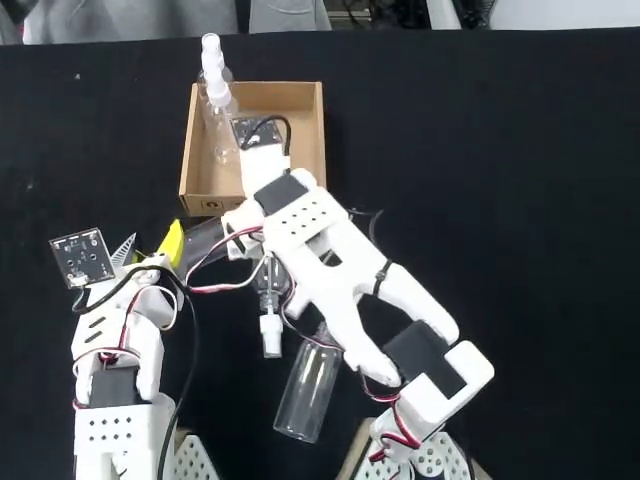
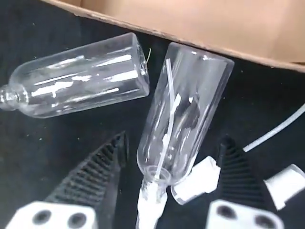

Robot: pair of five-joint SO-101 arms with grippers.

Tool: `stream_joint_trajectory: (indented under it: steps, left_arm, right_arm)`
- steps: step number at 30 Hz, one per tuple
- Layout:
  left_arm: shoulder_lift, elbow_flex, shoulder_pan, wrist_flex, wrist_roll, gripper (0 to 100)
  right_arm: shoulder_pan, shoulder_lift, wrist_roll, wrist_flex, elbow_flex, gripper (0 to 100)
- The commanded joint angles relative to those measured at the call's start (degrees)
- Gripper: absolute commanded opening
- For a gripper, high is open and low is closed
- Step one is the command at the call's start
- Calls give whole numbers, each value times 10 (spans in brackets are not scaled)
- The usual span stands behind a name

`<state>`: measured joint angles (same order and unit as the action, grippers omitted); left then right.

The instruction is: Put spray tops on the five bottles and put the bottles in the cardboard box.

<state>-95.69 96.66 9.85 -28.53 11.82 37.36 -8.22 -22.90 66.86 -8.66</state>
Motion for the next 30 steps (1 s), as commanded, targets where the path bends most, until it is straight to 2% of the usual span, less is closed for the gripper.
stream_joint_trajectory:
  steps: [1, 10, 27, 30]
  left_arm:
    - [-8, 13, 5, 15, -5, 210]
    - [-8, 13, 4, 15, -5, 210]
    - [-8, 13, 4, 12, -5, 210]
    - [-8, 13, 4, 12, -5, 210]
  right_arm:
    - [-8, 38, -8, -41, -9, 252]
    - [-21, 38, -8, -97, -61, 251]
    - [-22, -48, -8, -98, -33, 250]
    - [-22, -47, -8, -93, -31, 194]
